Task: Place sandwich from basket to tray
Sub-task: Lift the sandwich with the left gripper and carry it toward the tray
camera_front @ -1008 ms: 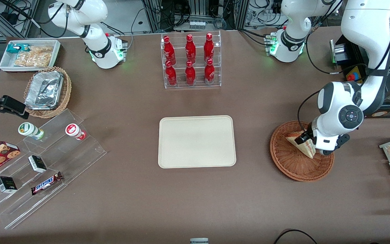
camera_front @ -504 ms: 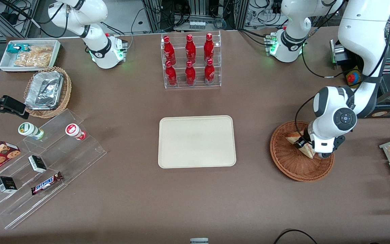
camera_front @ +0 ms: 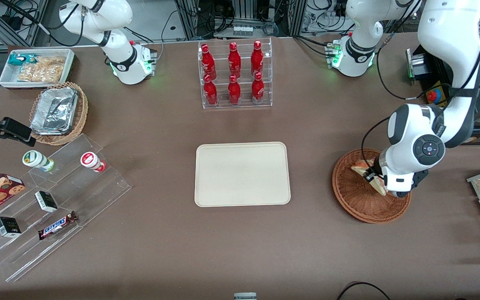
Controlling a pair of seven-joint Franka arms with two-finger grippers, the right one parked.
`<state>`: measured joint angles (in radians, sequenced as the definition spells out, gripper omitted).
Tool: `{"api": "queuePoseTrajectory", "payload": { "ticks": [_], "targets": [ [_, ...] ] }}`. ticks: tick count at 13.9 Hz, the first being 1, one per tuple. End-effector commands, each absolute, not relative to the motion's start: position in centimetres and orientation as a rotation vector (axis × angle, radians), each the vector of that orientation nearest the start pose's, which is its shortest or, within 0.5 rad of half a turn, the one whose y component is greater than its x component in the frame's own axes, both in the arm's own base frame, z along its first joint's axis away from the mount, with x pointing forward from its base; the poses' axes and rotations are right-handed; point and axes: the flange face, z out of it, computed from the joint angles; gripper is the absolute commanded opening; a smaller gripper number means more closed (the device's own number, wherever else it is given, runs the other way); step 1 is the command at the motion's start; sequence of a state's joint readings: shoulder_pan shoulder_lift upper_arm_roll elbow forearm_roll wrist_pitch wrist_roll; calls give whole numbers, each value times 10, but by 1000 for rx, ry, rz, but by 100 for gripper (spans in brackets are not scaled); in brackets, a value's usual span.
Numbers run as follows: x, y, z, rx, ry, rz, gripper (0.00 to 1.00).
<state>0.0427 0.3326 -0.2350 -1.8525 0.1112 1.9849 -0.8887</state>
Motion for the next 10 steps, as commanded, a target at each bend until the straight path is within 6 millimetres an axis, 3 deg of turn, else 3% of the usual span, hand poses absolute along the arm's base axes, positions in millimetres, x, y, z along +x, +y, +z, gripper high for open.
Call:
{"api": "queuePoseTrajectory", "payload": {
  "ticks": [1, 3, 5, 7, 10],
  "targets": [
    [595, -187, 386, -2938, -799, 225, 15],
    [575, -251, 392, -2997, -650, 214, 16],
    [559, -316, 384, -3036, -508, 221, 16],
    [550, -376, 372, -3039, -550, 217, 16],
    [542, -440, 341, -2987, -579, 101, 16]
  ]
}}
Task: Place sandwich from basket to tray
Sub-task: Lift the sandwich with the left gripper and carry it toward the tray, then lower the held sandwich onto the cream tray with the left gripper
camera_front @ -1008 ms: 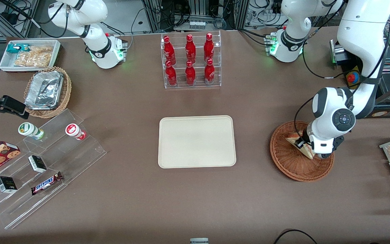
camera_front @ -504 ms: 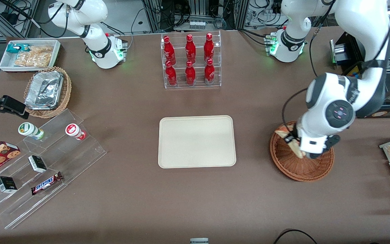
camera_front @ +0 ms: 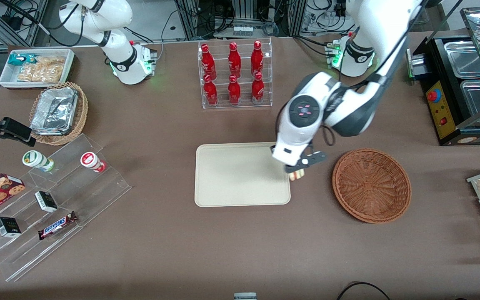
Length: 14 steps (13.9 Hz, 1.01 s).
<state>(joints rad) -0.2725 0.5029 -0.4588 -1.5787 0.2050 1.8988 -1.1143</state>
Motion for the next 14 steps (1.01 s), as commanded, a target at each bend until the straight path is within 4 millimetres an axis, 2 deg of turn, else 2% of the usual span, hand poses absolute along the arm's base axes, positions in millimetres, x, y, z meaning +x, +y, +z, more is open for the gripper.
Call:
{"api": "queuePoseTrajectory", "payload": {
  "ticks": [1, 3, 5, 6, 7, 10, 13, 14],
  "targets": [
    [544, -458, 325, -2962, -657, 74, 16],
    [549, -475, 294, -2912, -692, -20, 16],
    [548, -479, 282, -2917, -641, -36, 17],
    [549, -481, 276, -2939, -581, -54, 17],
    [542, -493, 269, -2975, -458, -80, 17],
    [534, -505, 265, -3027, -286, -67, 18],
    [517, -528, 266, -3105, -227, -37, 21],
    [506, -541, 262, -3115, -196, -33, 21]
  ]
}}
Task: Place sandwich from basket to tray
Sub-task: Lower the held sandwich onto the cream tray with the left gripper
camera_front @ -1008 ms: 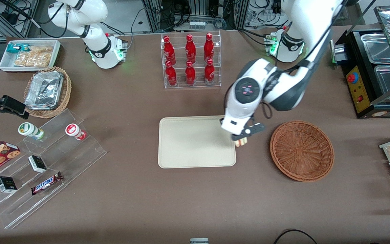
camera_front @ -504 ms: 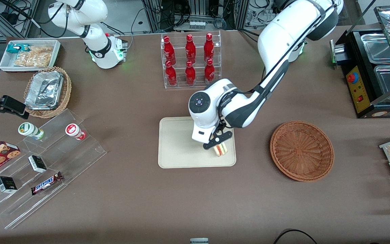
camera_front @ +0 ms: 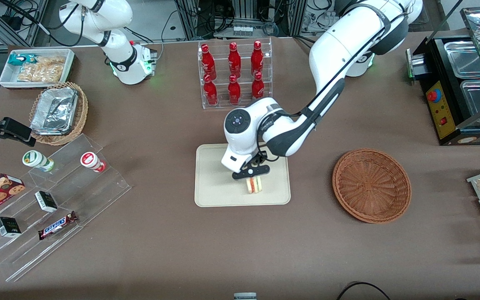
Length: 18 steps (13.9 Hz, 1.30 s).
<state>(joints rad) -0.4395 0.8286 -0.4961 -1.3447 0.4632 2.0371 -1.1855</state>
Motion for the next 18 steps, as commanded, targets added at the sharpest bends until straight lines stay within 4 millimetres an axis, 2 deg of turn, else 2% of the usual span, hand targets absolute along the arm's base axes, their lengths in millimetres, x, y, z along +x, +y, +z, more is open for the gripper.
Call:
{"api": "queuePoseTrajectory", "payload": {
  "ticks": [1, 5, 10, 12, 13, 14, 15, 16, 18],
  "targets": [
    [493, -551, 256, -3114, -164, -22, 21],
    [490, -551, 243, -3102, -95, 8, 23],
    [497, -540, 232, -3076, -2, 45, 25],
    [505, -528, 224, -3055, 13, 69, 29],
    [505, -528, 222, -3055, 18, 73, 36],
    [505, -528, 221, -3055, 5, 76, 51],
    [505, -528, 222, -3056, -2, 70, 88],
    [505, -528, 223, -3057, -4, 68, 100],
    [511, -527, 240, -3063, -13, 36, 100]
  ]
}}
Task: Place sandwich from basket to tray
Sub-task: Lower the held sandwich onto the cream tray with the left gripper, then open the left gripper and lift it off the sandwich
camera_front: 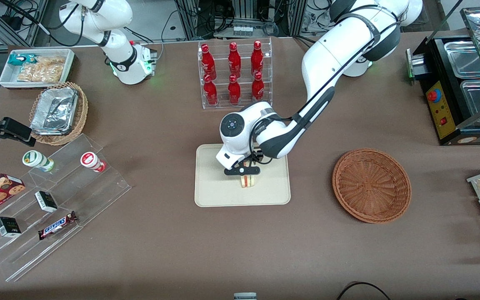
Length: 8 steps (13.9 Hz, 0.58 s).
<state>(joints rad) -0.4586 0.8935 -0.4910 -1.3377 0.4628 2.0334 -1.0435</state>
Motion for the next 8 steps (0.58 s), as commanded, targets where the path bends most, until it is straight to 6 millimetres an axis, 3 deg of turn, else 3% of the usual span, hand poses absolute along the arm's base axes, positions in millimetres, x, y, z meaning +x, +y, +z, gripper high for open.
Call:
{"api": "queuePoseTrajectory", "payload": {
  "ticks": [1, 2, 3, 6, 8],
  "targets": [
    [514, -524, 261, -3049, -18, 10, 100],
    [516, -521, 277, -3036, -14, -5, 100],
    [533, -507, 297, -3037, -57, -37, 100],
    [565, -442, 366, -3000, -126, -42, 100],
    [568, -394, 398, -2961, -109, 97, 100]
  ]
}}
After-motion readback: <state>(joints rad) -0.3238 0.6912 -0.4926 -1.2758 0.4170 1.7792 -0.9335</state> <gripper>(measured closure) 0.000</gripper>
